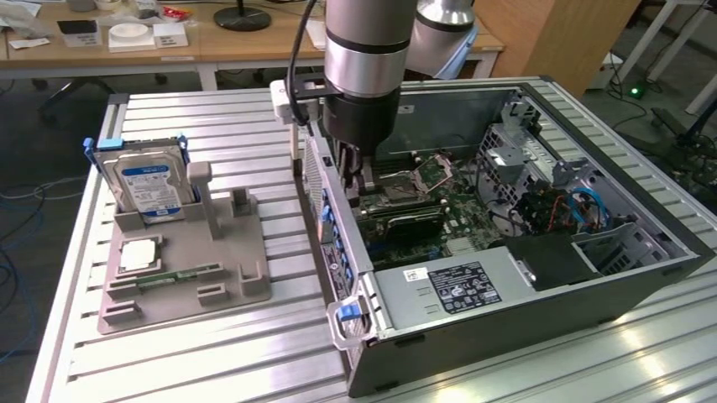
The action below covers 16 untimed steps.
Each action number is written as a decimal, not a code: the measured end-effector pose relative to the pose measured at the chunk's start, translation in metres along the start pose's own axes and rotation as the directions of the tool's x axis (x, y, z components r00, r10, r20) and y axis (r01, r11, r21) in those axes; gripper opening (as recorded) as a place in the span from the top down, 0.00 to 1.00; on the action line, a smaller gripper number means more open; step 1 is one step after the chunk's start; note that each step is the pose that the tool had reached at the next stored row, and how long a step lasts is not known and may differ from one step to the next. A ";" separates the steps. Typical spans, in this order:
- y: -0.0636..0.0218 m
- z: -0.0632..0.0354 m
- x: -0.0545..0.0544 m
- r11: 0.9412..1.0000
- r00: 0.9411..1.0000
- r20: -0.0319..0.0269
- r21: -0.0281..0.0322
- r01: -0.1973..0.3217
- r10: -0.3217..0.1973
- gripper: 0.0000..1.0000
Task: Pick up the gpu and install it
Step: 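Press down on the gpu until it lock into place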
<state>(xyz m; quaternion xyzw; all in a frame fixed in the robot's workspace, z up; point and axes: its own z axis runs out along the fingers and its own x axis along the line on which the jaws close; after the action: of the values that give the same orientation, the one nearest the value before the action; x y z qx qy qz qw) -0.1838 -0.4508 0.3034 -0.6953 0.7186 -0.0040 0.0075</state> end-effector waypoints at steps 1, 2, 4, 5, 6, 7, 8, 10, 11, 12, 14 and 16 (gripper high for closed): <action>0.0001 0.0004 0.000 1.000 1.000 0.000 0.000 0.000 0.000 0.89; 0.0002 0.0013 0.000 1.000 1.000 0.000 0.000 0.000 0.000 0.89; 0.0002 0.0035 0.000 1.000 1.000 -0.002 -0.001 0.000 0.000 0.89; 0.0002 0.0040 0.000 1.000 1.000 -0.002 -0.001 0.000 0.000 0.89; 0.0001 0.0042 0.000 1.000 1.000 -0.001 -0.001 0.000 0.000 0.89; -0.0006 0.0047 0.000 1.000 1.000 0.000 0.001 0.000 0.000 0.89; -0.0018 0.0052 0.000 1.000 1.000 0.003 0.003 0.000 0.000 0.89; -0.0035 0.0004 0.000 1.000 1.000 0.001 0.001 0.000 0.000 0.89; -0.0045 0.0000 0.000 1.000 1.000 0.001 0.001 0.000 0.000 0.89; -0.0054 -0.0001 0.000 1.000 1.000 0.000 0.001 0.000 0.000 0.89; -0.0078 -0.0002 0.000 1.000 1.000 0.000 0.000 0.000 0.000 0.89; -0.0114 -0.0001 0.000 1.000 1.000 0.000 0.000 0.000 0.000 0.89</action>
<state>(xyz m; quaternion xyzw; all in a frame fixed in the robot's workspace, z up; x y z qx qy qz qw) -0.1724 -0.4508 0.3037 -0.6953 0.7187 -0.0041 0.0078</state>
